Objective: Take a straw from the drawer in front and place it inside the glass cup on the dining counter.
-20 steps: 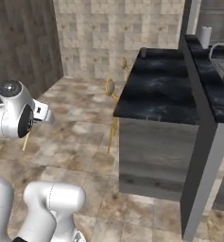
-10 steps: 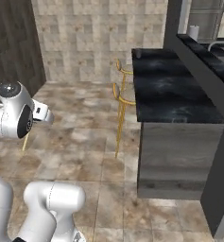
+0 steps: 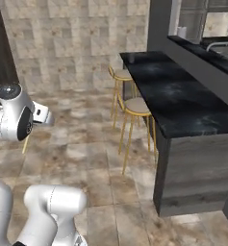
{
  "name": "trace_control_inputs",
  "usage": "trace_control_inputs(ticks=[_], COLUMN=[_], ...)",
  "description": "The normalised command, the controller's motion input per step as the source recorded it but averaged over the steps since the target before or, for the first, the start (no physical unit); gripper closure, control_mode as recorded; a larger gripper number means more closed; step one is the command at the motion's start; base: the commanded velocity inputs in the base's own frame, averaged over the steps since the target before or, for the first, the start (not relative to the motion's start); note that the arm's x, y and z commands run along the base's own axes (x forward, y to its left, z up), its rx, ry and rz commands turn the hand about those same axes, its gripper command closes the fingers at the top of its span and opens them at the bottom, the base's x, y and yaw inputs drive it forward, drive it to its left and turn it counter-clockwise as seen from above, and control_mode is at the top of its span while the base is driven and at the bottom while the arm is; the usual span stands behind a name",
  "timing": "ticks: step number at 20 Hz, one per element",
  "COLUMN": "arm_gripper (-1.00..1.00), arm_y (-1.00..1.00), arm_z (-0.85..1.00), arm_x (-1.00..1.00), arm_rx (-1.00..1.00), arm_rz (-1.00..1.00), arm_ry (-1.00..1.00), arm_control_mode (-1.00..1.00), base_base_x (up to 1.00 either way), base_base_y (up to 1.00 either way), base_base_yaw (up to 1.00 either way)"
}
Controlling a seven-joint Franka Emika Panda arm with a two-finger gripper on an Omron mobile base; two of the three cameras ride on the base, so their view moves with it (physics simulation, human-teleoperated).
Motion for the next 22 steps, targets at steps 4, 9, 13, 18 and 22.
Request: trace_control_inputs(ticks=[4, 9, 13, 18, 22], arm_gripper=[1.00, 1.00, 1.00, 1.00, 1.00], arm_y=[0.00, 0.00, 0.00, 0.00, 0.00], arm_z=[0.00, 0.00, 0.00, 0.00, 0.00], arm_x=[0.00, 0.00, 0.00, 0.00, 0.00], arm_rx=[0.00, 0.00, 0.00, 0.00, 0.00], arm_rz=[0.00, 0.00, 0.00, 0.00, 0.00], arm_ry=[0.00, 0.00, 0.00, 0.00, 0.00], arm_control_mode=[1.00, 1.00, 1.00, 1.00, 1.00], base_base_x=[0.59, 0.54, 0.52, 0.42, 0.42], base_base_y=[1.00, 1.00, 1.00, 1.00, 1.00], base_base_yaw=[-0.35, -0.35, -0.35, -0.35, -0.34])
